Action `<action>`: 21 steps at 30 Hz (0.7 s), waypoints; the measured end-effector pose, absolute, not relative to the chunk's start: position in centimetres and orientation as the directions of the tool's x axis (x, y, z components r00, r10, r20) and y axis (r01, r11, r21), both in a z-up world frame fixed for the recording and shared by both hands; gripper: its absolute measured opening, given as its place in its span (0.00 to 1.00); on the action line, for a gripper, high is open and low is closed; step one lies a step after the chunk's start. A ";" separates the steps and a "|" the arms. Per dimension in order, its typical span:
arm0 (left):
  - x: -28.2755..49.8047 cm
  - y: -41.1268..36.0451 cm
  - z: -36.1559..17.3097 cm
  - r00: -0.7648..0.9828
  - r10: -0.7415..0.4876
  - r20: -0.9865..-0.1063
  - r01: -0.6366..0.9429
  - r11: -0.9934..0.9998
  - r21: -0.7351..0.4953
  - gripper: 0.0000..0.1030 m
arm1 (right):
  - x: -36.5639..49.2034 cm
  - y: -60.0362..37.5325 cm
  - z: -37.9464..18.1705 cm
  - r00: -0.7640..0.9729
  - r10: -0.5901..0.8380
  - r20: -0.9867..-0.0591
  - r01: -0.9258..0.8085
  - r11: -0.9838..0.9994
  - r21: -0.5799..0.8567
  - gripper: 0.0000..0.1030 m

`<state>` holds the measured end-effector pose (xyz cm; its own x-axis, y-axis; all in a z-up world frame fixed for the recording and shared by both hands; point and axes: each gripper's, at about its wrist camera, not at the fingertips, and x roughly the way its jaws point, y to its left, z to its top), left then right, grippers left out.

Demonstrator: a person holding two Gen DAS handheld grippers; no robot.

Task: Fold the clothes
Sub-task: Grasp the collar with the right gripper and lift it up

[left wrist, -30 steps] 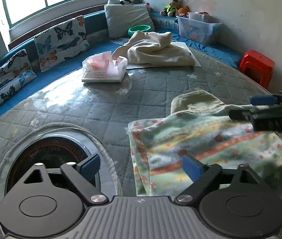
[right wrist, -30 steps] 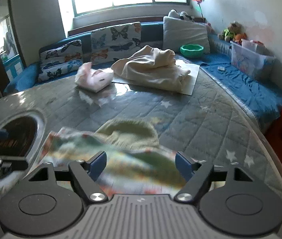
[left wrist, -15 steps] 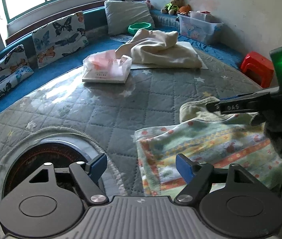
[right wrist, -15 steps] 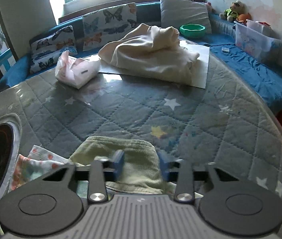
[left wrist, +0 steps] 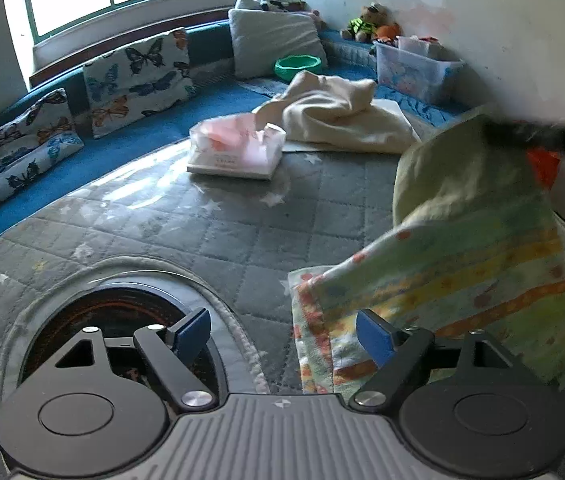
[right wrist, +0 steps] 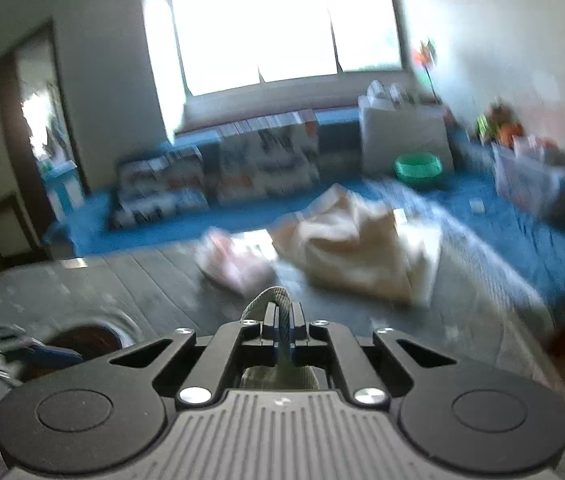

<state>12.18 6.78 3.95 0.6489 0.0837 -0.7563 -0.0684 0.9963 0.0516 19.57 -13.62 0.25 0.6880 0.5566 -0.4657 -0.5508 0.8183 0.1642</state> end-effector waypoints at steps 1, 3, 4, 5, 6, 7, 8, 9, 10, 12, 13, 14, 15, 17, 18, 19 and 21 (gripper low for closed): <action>12.1 6.8 4.2 0.652 0.089 -0.753 -0.073 0.996 0.054 0.81 | 18.8 -13.7 1.4 0.697 0.573 -0.430 -0.565 0.809 0.162 0.03; 11.8 6.9 4.7 0.660 0.102 -0.744 -0.085 0.995 0.060 0.82 | 17.2 -14.0 3.9 0.716 0.603 -0.352 -0.591 0.792 0.155 0.03; 11.6 7.0 5.0 0.665 0.106 -0.739 -0.092 0.994 0.060 0.83 | 16.4 -14.2 5.0 0.722 0.616 -0.317 -0.601 0.784 0.154 0.03; 11.3 7.1 5.3 0.671 0.111 -0.733 -0.099 0.993 0.061 0.84 | 15.6 -14.4 6.0 0.724 0.629 -0.283 -0.614 0.775 0.152 0.03; 11.1 7.2 5.6 0.676 0.117 -0.728 -0.105 0.993 0.062 0.85 | 14.8 -14.5 7.0 0.724 0.643 -0.250 -0.628 0.764 0.147 0.03; 11.0 7.3 5.8 0.680 0.125 -0.723 -0.114 0.991 0.064 0.85 | 13.9 -14.7 7.8 0.722 0.656 -0.220 -0.643 0.753 0.139 0.03; 10.8 7.5 6.1 0.684 0.133 -0.718 -0.122 0.990 0.066 0.85 | 13.1 -14.8 8.6 0.715 0.671 -0.195 -0.659 0.741 0.130 0.03; 10.7 7.7 6.3 0.687 0.138 -0.714 -0.130 0.989 0.066 0.85 | 12.3 -14.8 9.1 0.708 0.683 -0.178 -0.674 0.729 0.119 0.03; 10.5 7.9 6.6 0.689 0.143 -0.710 -0.138 0.988 0.065 0.85 | 11.7 -14.7 9.0 0.698 0.693 -0.181 -0.687 0.719 0.102 0.03; 10.2 8.3 7.0 0.694 0.154 -0.703 -0.153 0.986 0.065 0.85 | 10.3 -14.5 8.9 0.679 0.710 -0.186 -0.712 0.699 0.068 0.03; 10.0 8.5 7.1 0.695 0.162 -0.701 -0.158 0.985 0.070 0.85 | 9.6 -14.4 8.9 0.669 0.719 -0.189 -0.724 0.688 0.051 0.03; 9.8 8.6 7.1 0.694 0.168 -0.700 -0.162 0.984 0.076 0.85 | 9.1 -14.3 8.7 0.659 0.725 -0.201 -0.734 0.678 0.039 0.03; 9.6 8.7 7.1 0.693 0.171 -0.700 -0.164 0.983 0.079 0.86 | 8.8 -14.2 7.9 0.646 0.726 -0.236 -0.740 0.672 0.038 0.03; 9.3 8.8 6.9 0.688 0.174 -0.705 -0.164 0.983 0.082 0.86 | 8.1 -13.9 6.3 0.618 0.724 -0.305 -0.752 0.658 0.037 0.03; 9.2 8.8 6.8 0.685 0.175 -0.707 -0.163 0.983 0.085 0.87 | 7.8 -13.8 5.3 0.602 0.723 -0.338 -0.761 0.648 0.031 0.03; 9.1 8.8 6.6 0.682 0.176 -0.709 -0.163 0.983 0.087 0.87 | 7.3 -13.7 4.4 0.584 0.722 -0.372 -0.770 0.637 0.029 0.03; 8.9 8.6 6.4 0.677 0.177 -0.714 -0.157 0.983 0.094 0.88 | 6.2 -13.5 2.9 0.538 0.719 -0.439 -0.787 0.616 0.044 0.03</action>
